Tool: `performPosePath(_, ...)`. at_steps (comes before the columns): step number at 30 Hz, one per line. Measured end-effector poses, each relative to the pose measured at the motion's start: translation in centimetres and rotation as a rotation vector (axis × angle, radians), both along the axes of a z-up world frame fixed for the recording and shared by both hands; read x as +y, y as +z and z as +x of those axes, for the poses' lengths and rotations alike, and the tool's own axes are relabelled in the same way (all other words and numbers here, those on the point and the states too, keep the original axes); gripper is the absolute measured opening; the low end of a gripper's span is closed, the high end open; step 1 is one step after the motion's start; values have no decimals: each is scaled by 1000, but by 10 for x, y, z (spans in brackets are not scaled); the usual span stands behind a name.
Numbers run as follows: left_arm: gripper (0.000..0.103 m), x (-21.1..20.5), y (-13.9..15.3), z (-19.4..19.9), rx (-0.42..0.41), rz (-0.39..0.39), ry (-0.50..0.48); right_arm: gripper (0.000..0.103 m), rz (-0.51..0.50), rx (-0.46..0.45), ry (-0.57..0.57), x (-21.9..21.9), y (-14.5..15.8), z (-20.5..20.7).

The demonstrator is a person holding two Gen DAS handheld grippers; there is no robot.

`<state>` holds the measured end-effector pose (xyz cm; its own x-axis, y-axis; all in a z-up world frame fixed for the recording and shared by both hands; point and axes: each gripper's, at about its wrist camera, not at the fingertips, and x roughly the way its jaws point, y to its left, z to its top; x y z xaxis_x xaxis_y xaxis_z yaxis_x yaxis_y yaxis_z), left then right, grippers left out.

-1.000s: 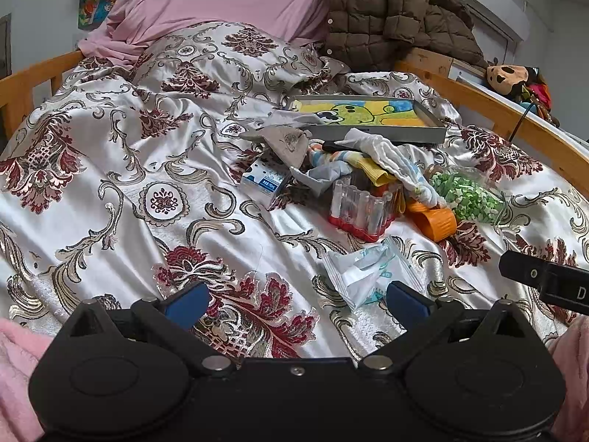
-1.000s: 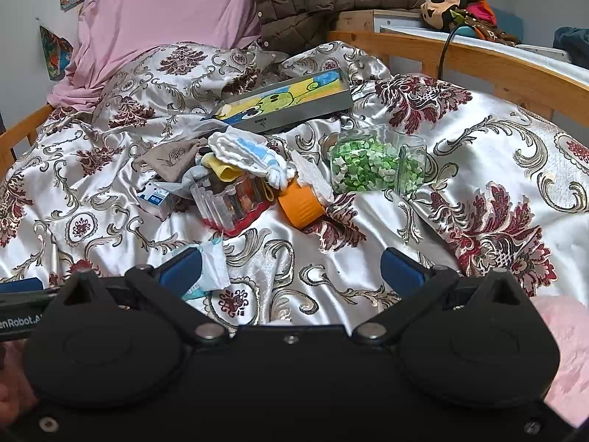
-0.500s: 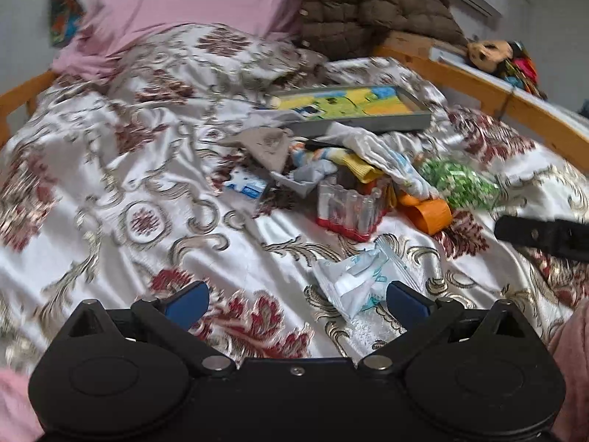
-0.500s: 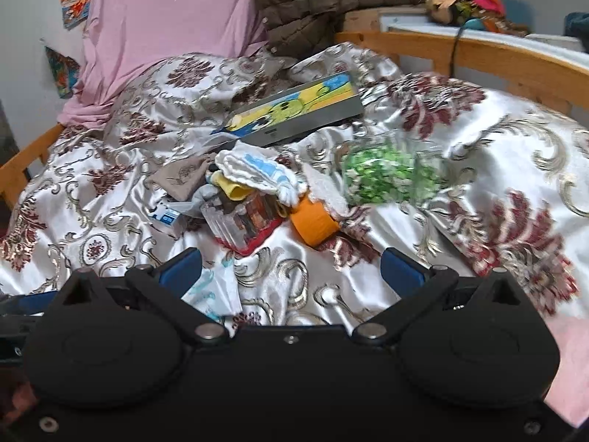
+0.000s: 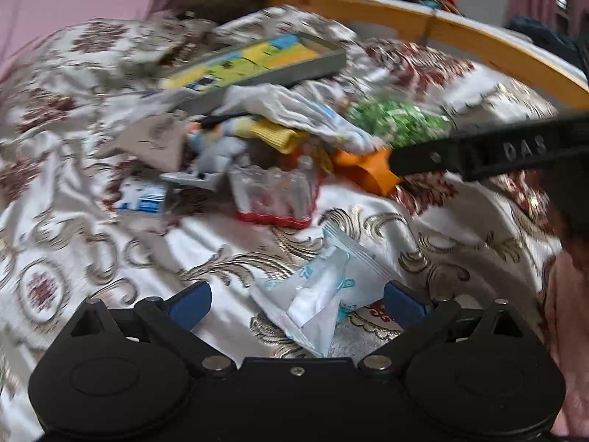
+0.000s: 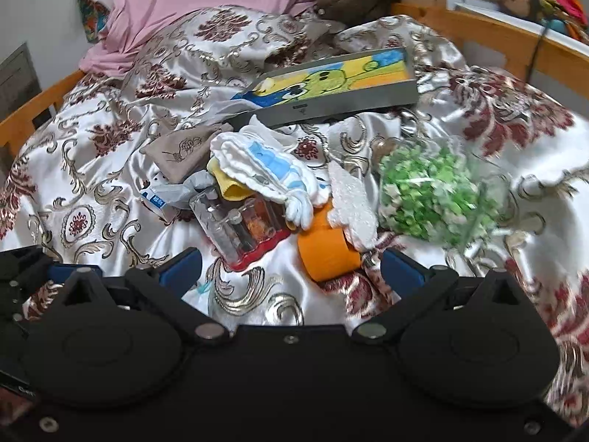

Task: Organize soft objects
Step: 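Grasp the white tissue packet with the left tool while the right tool grasps the orange silicone piece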

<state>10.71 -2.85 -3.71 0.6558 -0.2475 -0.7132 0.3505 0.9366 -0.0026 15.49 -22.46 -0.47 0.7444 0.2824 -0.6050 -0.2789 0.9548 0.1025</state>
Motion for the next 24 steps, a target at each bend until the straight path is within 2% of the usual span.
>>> performPosePath(3,93,-1,-10,12,20,14,-40,102,-64,-6,16,8,-6,15)
performPosePath(7,85,2,-19,24,67,-25,-71,93,-38,47,16,9,-20,33)
performPosePath(9,80,2,-23,26,90,-36,-82,93,10,89,7,7,-24,37)
performPosePath(12,67,0,-30,29,135,-48,-100,92,96,151,-29,-4,-31,42)
performPosePath(14,60,-1,-32,30,149,-56,-102,86,160,194,-70,-14,-37,49)
performPosePath(19,59,5,-30,36,166,-143,-77,76,315,275,-162,-39,-50,62)
performPosePath(22,66,11,-28,38,194,-226,-60,76,382,283,-187,-48,-55,68)
performPosePath(24,66,13,-28,39,209,-271,-52,76,429,295,-204,-55,-57,71)
